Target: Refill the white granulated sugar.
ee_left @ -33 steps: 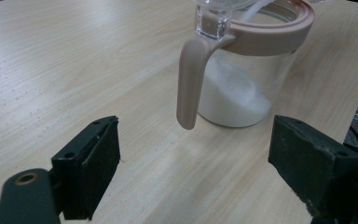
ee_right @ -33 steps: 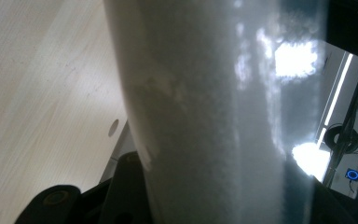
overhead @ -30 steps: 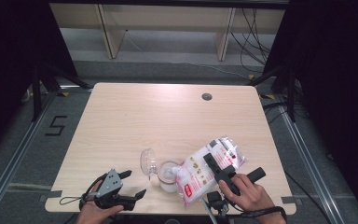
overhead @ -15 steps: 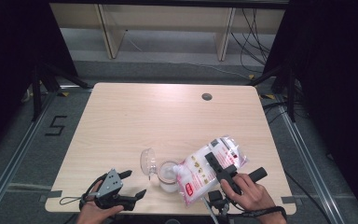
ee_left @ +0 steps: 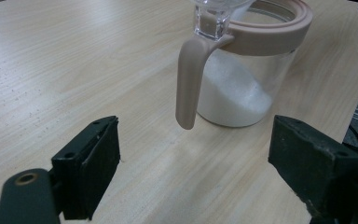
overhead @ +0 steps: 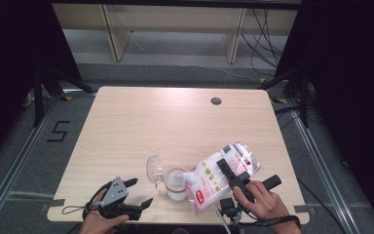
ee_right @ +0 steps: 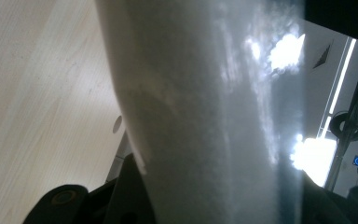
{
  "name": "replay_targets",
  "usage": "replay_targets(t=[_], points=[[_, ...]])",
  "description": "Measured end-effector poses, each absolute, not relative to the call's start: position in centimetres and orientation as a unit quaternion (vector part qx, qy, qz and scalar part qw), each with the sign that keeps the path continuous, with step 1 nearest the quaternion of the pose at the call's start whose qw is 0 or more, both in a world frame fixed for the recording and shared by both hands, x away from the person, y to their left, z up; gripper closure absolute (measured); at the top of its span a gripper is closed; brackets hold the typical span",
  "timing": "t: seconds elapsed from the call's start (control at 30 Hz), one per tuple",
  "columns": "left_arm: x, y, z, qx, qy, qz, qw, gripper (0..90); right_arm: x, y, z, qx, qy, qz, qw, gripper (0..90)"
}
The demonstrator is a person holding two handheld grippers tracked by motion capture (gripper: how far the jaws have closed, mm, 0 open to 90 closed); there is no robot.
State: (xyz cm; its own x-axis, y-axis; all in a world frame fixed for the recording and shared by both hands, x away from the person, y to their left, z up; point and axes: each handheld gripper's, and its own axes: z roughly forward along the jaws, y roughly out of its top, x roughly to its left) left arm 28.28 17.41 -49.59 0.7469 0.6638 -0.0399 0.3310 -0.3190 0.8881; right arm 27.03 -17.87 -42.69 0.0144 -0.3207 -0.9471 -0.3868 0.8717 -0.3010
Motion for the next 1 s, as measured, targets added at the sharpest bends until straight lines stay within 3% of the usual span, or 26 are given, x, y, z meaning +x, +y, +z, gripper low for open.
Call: replay_targets(t=[1.0], points=[[28.3,17.4,-49.6,0.795,0.316,0.167,0.49,16.1,26.9,-17.8,-42.2,-0.249,0.701,0.034,0.667,69.8]])
